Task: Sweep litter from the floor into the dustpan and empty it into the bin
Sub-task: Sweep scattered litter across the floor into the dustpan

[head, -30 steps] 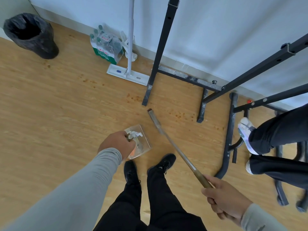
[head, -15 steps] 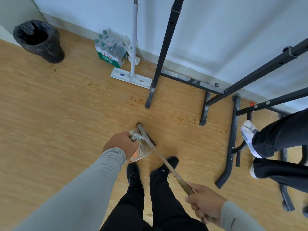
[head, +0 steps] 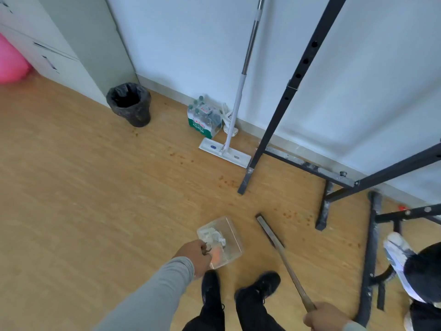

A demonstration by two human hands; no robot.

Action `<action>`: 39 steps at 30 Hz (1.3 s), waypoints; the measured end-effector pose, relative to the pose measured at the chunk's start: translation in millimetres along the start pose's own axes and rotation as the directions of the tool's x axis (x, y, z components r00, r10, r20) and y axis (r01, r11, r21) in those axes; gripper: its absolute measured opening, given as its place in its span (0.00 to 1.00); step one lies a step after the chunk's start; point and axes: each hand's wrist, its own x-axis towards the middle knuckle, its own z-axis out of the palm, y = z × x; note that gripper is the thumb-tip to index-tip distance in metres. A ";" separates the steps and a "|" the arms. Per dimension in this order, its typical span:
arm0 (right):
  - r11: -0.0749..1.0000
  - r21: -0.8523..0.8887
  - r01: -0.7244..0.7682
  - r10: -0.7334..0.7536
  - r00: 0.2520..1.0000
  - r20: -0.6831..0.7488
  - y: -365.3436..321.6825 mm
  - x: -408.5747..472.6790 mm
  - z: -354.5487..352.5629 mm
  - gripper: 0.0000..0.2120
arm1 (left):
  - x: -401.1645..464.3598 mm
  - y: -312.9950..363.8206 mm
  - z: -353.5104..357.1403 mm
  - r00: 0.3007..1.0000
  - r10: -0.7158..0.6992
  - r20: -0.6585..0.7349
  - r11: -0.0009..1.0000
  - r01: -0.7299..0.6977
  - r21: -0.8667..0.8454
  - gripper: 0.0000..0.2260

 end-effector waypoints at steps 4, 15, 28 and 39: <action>0.983 -0.172 -0.057 0.061 0.998 0.019 -3.2 34.5 14.4 0.09 | -17.6 -18.0 -13.8 0.994 -0.044 -0.098 0.991 0.031 -0.133 0.13; 0.981 0.169 -0.090 0.071 0.991 0.113 -40.9 -39.5 -2.9 0.08 | -63.7 -39.8 -72.9 0.967 -0.065 -0.248 0.970 0.003 -0.243 0.06; 0.915 0.402 0.049 -0.067 0.997 0.031 -67.3 -83.5 11.9 0.06 | -104.4 -41.4 -86.1 0.944 -0.004 -0.331 0.961 -0.088 -0.261 0.04; 0.747 0.656 0.103 -0.186 0.981 0.057 11.1 -116.4 52.1 0.04 | -146.1 -41.8 -58.1 0.902 0.063 -0.428 0.995 -0.091 -0.045 0.06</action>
